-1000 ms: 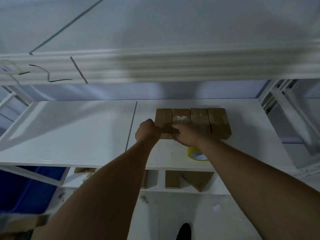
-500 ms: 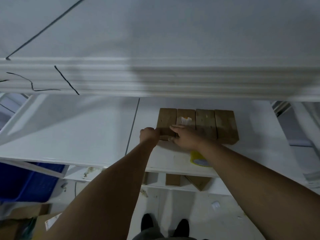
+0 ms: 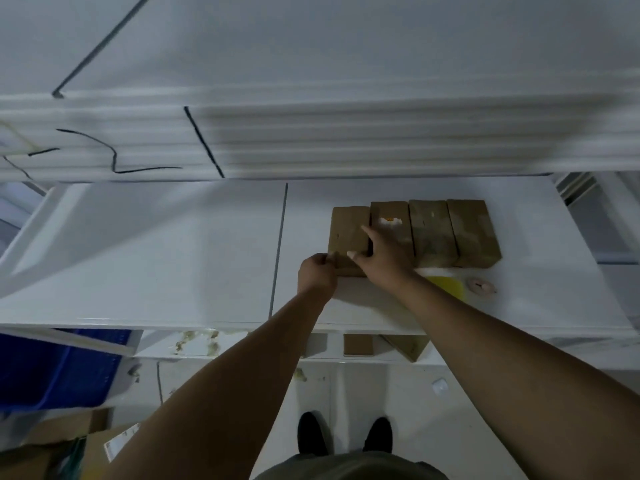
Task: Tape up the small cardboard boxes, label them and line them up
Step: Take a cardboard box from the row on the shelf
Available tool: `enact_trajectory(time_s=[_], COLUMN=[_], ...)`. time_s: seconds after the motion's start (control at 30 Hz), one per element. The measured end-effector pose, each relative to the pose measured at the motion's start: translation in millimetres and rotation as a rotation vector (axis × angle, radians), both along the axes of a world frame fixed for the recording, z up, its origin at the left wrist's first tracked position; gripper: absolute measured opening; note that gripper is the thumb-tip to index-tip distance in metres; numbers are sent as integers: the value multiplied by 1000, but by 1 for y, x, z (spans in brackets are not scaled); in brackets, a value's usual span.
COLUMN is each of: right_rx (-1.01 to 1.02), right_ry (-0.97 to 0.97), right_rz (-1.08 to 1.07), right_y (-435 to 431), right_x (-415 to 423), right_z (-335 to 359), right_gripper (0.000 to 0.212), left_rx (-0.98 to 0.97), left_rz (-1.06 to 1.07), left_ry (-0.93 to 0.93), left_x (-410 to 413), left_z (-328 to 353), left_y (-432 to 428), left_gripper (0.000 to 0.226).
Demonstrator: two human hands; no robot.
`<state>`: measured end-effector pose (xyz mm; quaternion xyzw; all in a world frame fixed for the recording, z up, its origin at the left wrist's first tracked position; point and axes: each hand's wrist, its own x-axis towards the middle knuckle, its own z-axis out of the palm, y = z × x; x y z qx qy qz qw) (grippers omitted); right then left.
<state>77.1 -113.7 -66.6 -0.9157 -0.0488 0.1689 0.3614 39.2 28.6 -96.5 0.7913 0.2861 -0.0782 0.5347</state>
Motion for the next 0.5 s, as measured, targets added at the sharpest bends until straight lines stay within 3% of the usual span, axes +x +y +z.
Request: enact_trajectory(time_s=[0.1,0.3,0.5], right_rx=[40,56,222], right_ry=[-28,-78,-122], right_rz=[-82,-97,-240], right_y=[8,20,25], right_x=[-4,-12,-19], right_z=[-2,-4,4], right_gripper=[79,61,57], left_rx=[-1,-16,-437], left_rz=[-13,-10,132], left_ry=[-25,-79,-197], left_x=[-10,-20,-24], left_z=[-2,-7,9], left_y=[5,14,19], left_gripper=[33,29,12])
